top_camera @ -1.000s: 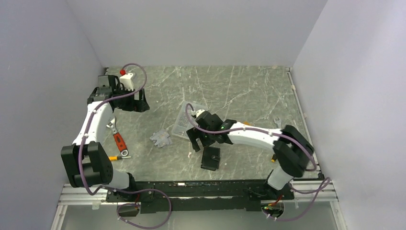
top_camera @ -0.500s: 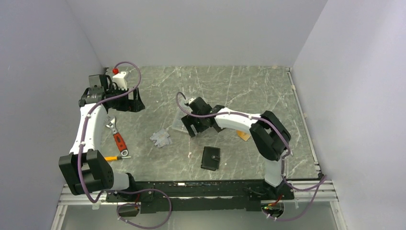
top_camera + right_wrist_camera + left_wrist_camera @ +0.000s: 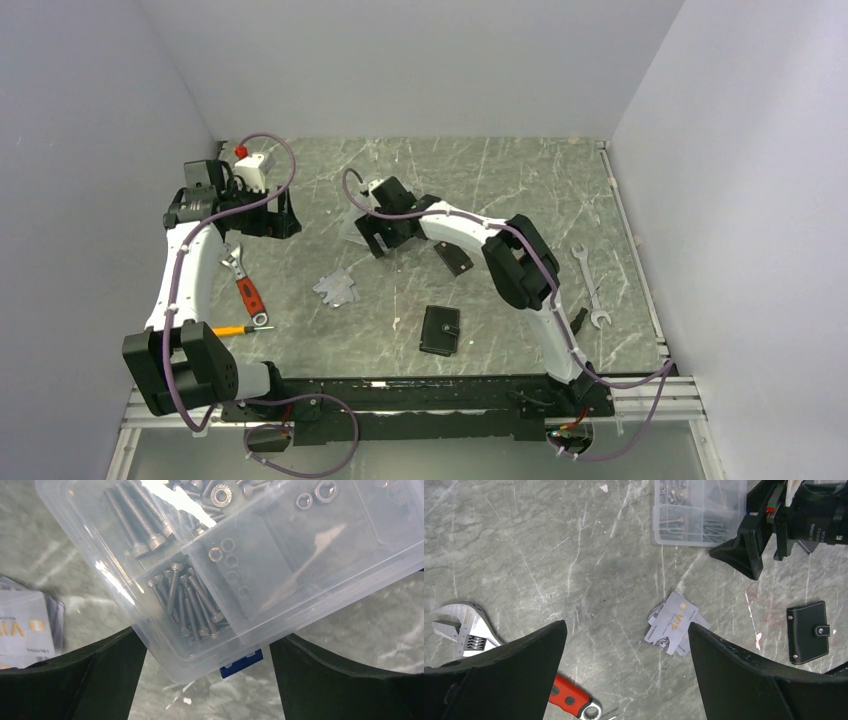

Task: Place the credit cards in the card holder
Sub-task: Move the storage box to the corner of the board.

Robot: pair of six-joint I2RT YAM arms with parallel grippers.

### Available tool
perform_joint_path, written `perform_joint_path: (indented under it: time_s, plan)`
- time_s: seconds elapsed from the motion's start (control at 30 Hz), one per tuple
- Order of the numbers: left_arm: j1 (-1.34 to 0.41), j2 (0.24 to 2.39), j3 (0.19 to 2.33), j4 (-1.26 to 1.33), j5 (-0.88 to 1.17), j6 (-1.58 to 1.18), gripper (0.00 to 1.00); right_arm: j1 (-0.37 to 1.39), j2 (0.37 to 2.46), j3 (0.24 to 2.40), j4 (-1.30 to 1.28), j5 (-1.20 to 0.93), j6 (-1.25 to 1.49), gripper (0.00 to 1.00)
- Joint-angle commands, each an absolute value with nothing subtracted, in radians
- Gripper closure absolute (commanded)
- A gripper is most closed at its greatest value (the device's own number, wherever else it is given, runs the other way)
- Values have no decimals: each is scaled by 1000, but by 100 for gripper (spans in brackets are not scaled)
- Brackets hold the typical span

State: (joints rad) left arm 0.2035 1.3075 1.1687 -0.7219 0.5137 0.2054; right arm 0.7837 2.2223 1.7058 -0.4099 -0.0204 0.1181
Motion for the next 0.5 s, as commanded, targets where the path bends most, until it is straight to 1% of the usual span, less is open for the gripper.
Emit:
perform_joint_path:
  time_s: [0.0, 0.17, 0.23, 0.33, 0.47]
  plan:
    - [213, 1292, 1178, -716, 505, 228, 1, 767, 2204, 1825, -415, -54, 86, 8]
    - [217, 1297, 1181, -709, 511, 221, 1, 615, 2123, 1804, -409, -147, 163, 8]
    - [218, 1302, 1181, -708, 517, 216, 1, 566, 2123, 1793, -403, -146, 209, 7]
    - [217, 1307, 1184, -707, 523, 209, 1, 523, 2171, 1821, -418, -134, 277, 12]
    - [218, 1308, 1189, -718, 523, 214, 1, 506, 2187, 1786, -331, -192, 335, 13]
